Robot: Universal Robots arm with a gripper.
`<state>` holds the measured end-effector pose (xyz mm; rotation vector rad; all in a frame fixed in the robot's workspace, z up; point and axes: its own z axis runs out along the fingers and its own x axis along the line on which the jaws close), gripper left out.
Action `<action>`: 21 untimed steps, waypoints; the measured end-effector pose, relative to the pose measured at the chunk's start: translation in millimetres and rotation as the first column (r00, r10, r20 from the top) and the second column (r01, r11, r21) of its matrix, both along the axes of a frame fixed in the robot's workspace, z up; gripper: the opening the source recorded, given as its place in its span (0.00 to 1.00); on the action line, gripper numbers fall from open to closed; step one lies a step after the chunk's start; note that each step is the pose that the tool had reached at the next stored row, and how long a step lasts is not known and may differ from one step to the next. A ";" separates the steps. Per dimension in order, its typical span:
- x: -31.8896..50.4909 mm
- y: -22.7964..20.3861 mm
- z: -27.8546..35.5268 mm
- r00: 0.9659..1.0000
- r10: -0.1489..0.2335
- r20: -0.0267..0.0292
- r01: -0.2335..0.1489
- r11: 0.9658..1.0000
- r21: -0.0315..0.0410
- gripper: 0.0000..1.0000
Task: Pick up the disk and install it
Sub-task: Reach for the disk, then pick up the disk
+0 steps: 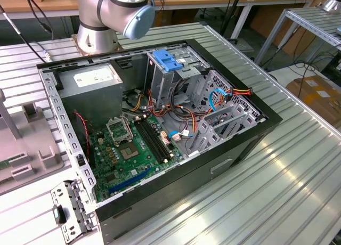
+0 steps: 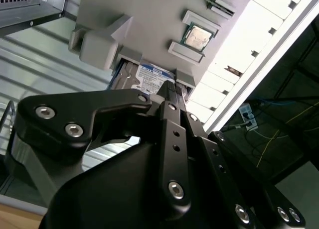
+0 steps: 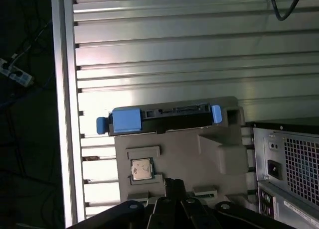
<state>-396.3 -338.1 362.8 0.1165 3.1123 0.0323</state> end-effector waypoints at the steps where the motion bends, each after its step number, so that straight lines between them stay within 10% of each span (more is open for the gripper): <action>1: -0.7 1.3 -0.4 1.000 0.000 0.000 0.000 1.000 0.000 0.11; 21: -3.8 2.6 -0.9 1.000 0.015 0.000 -0.015 1.000 0.000 0.11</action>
